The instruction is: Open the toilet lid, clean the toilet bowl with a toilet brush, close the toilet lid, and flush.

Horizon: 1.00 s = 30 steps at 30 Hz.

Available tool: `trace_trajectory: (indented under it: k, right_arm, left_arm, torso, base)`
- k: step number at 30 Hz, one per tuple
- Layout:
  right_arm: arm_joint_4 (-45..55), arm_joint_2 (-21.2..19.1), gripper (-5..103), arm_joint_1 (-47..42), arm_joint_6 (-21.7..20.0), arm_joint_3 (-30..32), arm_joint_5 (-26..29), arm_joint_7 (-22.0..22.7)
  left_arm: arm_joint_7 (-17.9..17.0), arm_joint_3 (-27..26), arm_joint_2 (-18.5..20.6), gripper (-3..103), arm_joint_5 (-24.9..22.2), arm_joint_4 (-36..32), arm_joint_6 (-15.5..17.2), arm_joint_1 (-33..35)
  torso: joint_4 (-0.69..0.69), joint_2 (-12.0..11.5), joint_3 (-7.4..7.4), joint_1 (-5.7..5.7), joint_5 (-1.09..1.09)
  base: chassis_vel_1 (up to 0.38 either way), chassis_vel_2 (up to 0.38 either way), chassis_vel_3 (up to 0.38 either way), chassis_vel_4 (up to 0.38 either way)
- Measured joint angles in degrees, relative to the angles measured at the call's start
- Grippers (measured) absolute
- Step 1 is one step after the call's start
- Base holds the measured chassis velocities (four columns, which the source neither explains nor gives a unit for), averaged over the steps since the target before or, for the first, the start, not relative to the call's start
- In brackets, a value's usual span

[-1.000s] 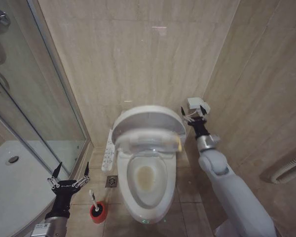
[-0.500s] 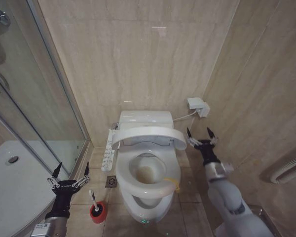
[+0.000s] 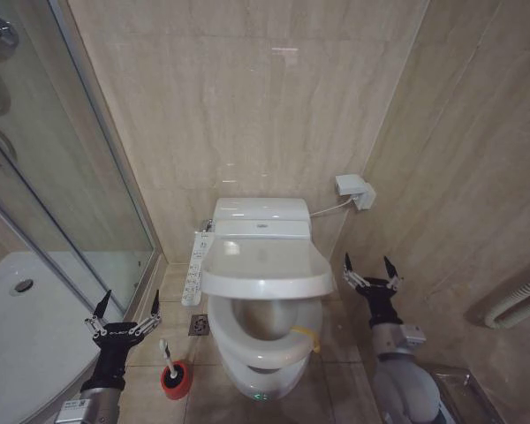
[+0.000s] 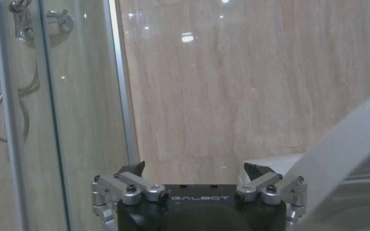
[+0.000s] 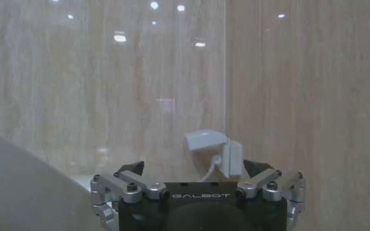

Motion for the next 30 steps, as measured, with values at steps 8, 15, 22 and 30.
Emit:
trace_trajectory:
  k: [8, 15, 22, 30]
  right_arm:
    - [-1.66, -0.22, 100, -1.54, -0.17, 0.2, 0.78, 0.61]
    - [-0.08, -0.83, 100, -2.76, -2.93, 1.77, 3.39, 1.39]
    - [-0.73, -1.0, 100, -3.01, -2.56, 5.0, 4.17, 1.98]
    - [0.28, 0.02, 100, -3.51, -2.37, 5.91, 4.53, 1.64]
  left_arm:
    - [0.0, 0.0, 0.0, 100, 0.0, 0.0, 0.0, 0.0]
    - [0.0, 0.0, 0.0, 100, 0.0, 0.0, 0.0, 0.0]
    - [0.0, 0.0, 0.0, 100, 0.0, 0.0, 0.0, 0.0]
    - [0.0, 0.0, 0.0, 100, 0.0, 0.0, 0.0, 0.0]
  torso:
    - [0.01, 0.0, 0.01, 0.01, 0.01]
    - [0.0, 0.0, 0.0, 0.01, 0.02]
    - [0.0, 0.0, 0.0, 0.01, 0.01]
    - [0.01, 0.0, 0.01, 0.01, 0.01]
  base:
    - [0.0, 0.0, 0.0, 0.0]
    - [0.0, 0.0, 0.0, 0.0]
    - [0.0, 0.0, 0.0, 0.0]
    - [0.0, 0.0, 0.0, 0.0]
